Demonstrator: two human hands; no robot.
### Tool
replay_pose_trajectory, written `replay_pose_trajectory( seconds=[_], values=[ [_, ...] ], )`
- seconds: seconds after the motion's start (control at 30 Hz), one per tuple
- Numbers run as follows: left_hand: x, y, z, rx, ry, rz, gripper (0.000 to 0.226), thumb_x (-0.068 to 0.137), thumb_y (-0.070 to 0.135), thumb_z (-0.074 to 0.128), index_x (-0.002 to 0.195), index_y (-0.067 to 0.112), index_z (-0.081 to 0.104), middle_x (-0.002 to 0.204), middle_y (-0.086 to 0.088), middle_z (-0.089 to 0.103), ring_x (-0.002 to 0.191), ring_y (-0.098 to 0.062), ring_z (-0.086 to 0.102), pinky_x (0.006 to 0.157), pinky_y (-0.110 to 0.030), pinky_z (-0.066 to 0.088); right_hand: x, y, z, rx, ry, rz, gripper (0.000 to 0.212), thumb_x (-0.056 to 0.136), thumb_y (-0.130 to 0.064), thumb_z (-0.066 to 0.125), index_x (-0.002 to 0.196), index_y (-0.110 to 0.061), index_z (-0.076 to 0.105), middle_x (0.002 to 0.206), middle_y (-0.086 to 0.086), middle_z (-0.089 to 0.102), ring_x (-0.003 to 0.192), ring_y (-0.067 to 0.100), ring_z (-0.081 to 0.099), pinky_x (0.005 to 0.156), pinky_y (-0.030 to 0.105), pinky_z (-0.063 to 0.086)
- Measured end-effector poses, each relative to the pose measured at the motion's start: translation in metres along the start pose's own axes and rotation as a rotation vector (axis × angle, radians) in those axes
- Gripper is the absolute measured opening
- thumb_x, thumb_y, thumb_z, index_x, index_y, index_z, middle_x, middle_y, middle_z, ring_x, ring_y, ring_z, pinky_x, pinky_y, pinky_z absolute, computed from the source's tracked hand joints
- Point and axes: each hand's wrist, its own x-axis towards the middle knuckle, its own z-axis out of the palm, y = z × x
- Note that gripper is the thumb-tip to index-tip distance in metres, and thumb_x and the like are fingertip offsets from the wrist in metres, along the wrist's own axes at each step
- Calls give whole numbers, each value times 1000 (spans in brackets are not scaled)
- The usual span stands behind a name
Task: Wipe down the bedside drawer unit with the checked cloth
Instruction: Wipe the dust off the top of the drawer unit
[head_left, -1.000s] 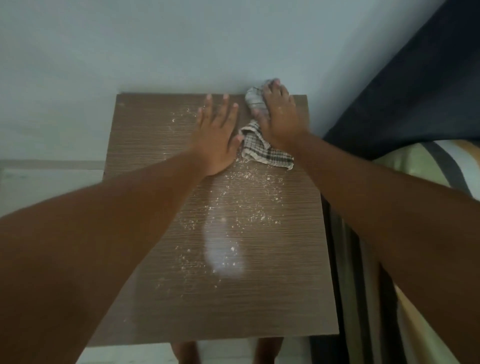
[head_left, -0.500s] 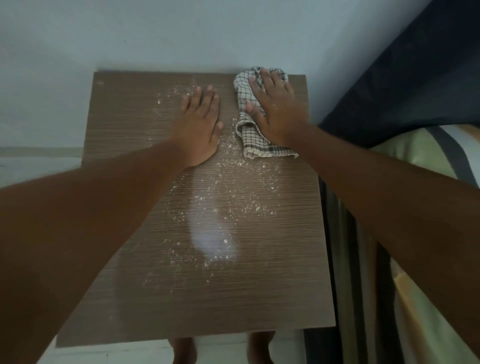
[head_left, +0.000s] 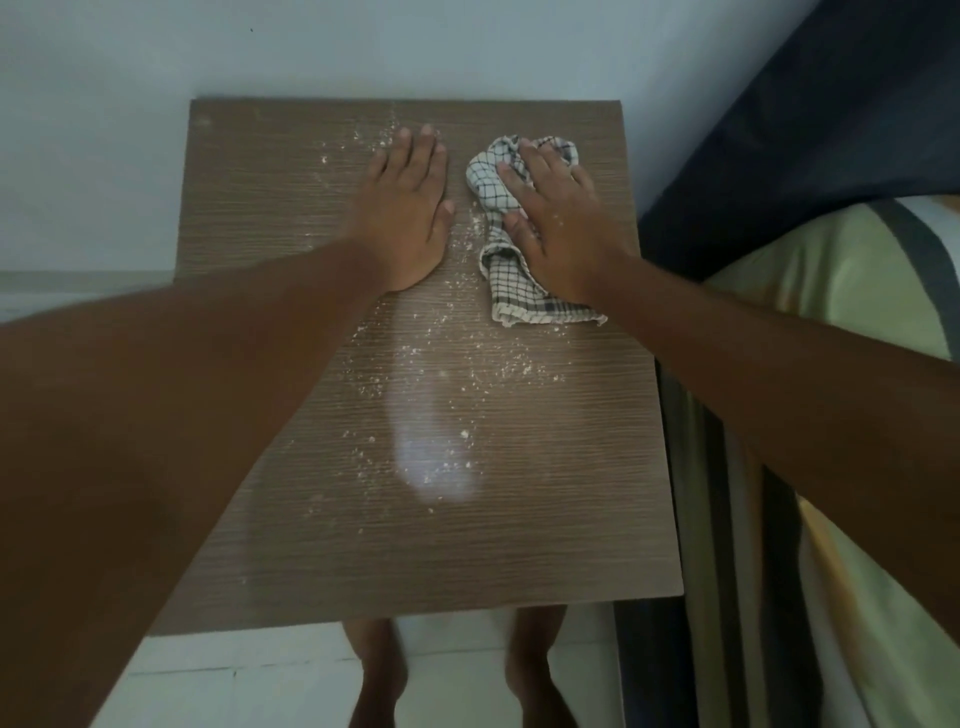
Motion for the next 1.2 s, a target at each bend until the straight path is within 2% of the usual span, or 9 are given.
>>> replay_pose_trajectory(
  seconds=[0.43, 0.67, 0.87, 1.03, 1.2],
  values=[
    [-48, 23, 7, -24, -57, -1, 64, 106, 35, 19, 160, 4, 6, 169, -17, 0, 156, -36, -3, 126, -51, 2, -84, -38, 13, 20, 27, 22, 55, 106, -36, 28, 157, -16, 30, 166, 14, 22, 154, 34, 18, 124, 50, 15],
    [-78, 37, 12, -4, -31, -3, 63, 107, 36, 19, 160, 4, 7, 169, -17, 1, 156, -35, -3, 126, -52, 2, -135, -61, 18, 40, 56, 32, 50, 108, -30, 32, 155, -14, 35, 164, 14, 27, 153, 32, 22, 124, 47, 17],
    [-93, 41, 16, 1, -46, -5, 65, 106, 39, 15, 160, 5, 3, 169, -17, -2, 156, -35, -5, 126, -52, 0, -185, -80, 23, 105, 39, 14, 49, 107, -27, 34, 154, -11, 36, 163, 14, 29, 153, 32, 23, 125, 51, 20],
    [-100, 42, 14, -7, -58, 7, 66, 105, 39, 15, 160, 5, 3, 169, -17, -1, 156, -35, -4, 126, -52, 1, -223, -95, 33, 167, 57, -17, 47, 104, -18, 43, 150, -9, 43, 159, 15, 37, 150, 32, 30, 124, 51, 24],
    [-102, 41, 15, -7, -49, 4, 66, 105, 38, 15, 160, 4, 2, 169, -17, -1, 156, -34, -3, 127, -50, 1, -254, -110, 38, 213, 53, -15, 46, 101, -13, 44, 147, -8, 47, 158, 14, 40, 149, 31, 32, 123, 50, 26]
  ],
)
